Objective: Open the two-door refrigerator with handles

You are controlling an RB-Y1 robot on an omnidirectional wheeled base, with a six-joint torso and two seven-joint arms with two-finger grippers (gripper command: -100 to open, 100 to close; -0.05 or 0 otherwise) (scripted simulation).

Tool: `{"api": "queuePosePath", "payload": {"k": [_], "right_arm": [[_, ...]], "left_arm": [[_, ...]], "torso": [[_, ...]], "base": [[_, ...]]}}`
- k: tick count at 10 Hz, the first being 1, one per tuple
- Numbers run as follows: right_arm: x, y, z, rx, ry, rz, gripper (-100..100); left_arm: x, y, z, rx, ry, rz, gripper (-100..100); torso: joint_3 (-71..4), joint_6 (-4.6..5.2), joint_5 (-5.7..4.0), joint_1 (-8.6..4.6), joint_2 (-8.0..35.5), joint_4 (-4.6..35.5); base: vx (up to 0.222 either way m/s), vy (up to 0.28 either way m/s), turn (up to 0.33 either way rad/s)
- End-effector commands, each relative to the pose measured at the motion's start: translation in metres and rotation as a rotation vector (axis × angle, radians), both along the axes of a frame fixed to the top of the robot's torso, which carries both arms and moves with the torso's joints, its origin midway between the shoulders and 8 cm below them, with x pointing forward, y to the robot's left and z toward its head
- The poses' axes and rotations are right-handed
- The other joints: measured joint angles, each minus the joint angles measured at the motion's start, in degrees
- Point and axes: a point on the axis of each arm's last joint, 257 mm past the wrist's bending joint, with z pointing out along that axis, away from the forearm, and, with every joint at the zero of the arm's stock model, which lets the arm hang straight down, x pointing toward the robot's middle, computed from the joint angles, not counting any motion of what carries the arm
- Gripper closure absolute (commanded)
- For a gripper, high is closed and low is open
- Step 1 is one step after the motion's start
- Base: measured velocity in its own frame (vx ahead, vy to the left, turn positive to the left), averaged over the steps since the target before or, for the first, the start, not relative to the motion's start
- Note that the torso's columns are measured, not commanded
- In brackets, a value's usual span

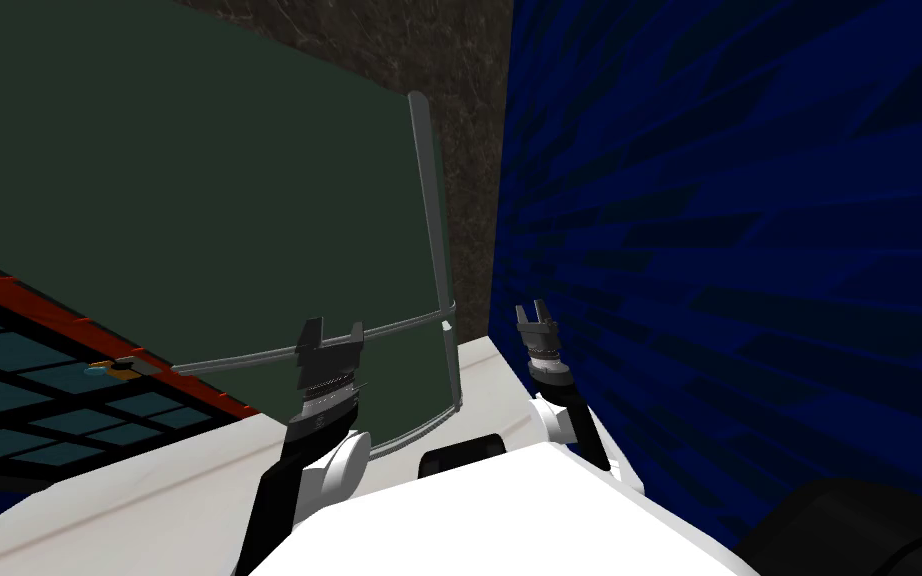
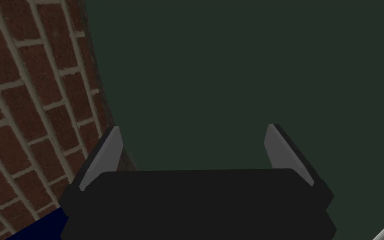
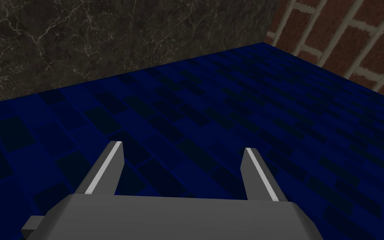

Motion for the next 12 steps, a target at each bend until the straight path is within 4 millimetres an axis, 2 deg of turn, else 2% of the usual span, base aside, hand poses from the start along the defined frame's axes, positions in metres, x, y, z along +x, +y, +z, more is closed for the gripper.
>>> {"api": "queuePosePath", "payload": {"k": [1,9,10,12], "right_arm": [[0.0,0.0,0.0,0.0,0.0,0.0,0],[-0.0001,0.0,0.0002,0.0,0.0,0.0,0],[-0.0001,0.0,0.0002,0.0,0.0,0.0,0],[0.0,0.0,-0.0001,0.0,0.0,0.0,0]], "left_arm": [[0.0,0.0,0.0,0.0,0.0,0.0,0],[-0.0001,0.0,0.0002,0.0,0.0,0.0,0],[0.0031,-0.0044,0.001,0.027,0.01,-0.025,-100],[0.0094,-0.0094,0.0034,0.052,0.028,-0.062,-100]], "torso": [[-4.7,0.0,0.0,0.0,2.3,2.3],[-70.7,0.0,0.0,0.0,35.4,35.4],[-79.2,0.0,0.0,0.0,39.6,39.6],[-84.3,0.0,-0.01,-0.06,42.0,42.0]], "base": [[0.0,0.0,0.0],[0.0,0.0,0.0],[0.012,-0.011,0.036],[0.02,-0.034,0.059]]}}
